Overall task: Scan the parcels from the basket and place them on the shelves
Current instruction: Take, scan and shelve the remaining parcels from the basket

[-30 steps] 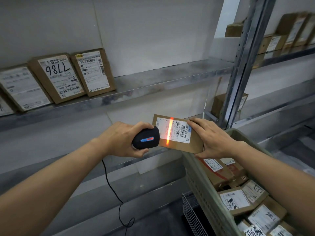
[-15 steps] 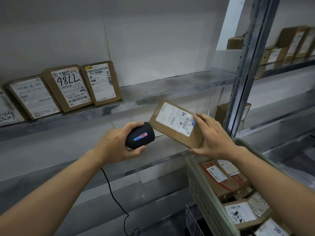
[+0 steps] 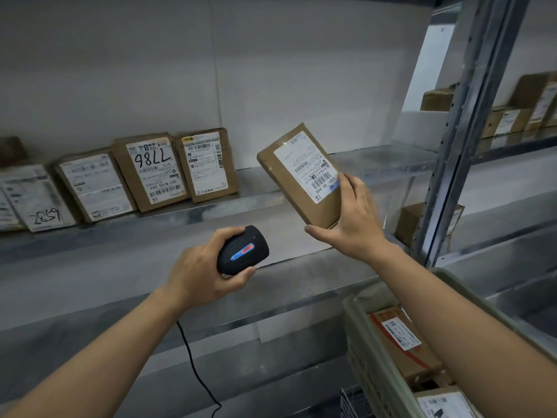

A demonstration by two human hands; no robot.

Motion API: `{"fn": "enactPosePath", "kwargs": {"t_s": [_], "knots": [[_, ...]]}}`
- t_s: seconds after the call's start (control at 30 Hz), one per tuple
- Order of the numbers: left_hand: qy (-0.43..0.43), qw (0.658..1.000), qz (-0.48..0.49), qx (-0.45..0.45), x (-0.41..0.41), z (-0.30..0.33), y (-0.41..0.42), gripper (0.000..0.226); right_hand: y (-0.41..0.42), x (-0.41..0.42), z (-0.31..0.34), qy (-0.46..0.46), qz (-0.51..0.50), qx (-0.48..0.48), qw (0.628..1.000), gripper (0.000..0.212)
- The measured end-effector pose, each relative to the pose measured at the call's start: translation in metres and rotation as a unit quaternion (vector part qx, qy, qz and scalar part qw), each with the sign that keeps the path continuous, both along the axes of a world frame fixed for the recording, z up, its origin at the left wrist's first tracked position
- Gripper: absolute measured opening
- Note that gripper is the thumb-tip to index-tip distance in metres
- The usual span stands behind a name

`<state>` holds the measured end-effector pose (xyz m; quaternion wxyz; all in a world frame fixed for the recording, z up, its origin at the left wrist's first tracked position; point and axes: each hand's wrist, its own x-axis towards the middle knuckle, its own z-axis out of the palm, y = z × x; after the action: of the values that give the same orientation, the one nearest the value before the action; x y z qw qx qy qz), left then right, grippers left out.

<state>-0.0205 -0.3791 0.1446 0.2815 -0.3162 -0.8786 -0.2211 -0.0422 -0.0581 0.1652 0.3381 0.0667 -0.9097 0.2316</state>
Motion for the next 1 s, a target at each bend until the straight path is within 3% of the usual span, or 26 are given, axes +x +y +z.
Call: {"fn": "enactPosePath", "kwargs": {"t_s": [0.8, 1.0], "knots": [[-0.027, 0.997, 0.055, 0.042, -0.010, -0.006, -0.028, 0.073, -0.098, -0.066, 0.059, -0.096, -0.049, -0.068, 0.992, 0.096], [-0.045, 0.996, 0.062, 0.046, -0.016, -0.006, -0.033, 0.073, -0.111, -0.078, 0.061, -0.074, 0.001, -0.126, 0.989, 0.089]]}}
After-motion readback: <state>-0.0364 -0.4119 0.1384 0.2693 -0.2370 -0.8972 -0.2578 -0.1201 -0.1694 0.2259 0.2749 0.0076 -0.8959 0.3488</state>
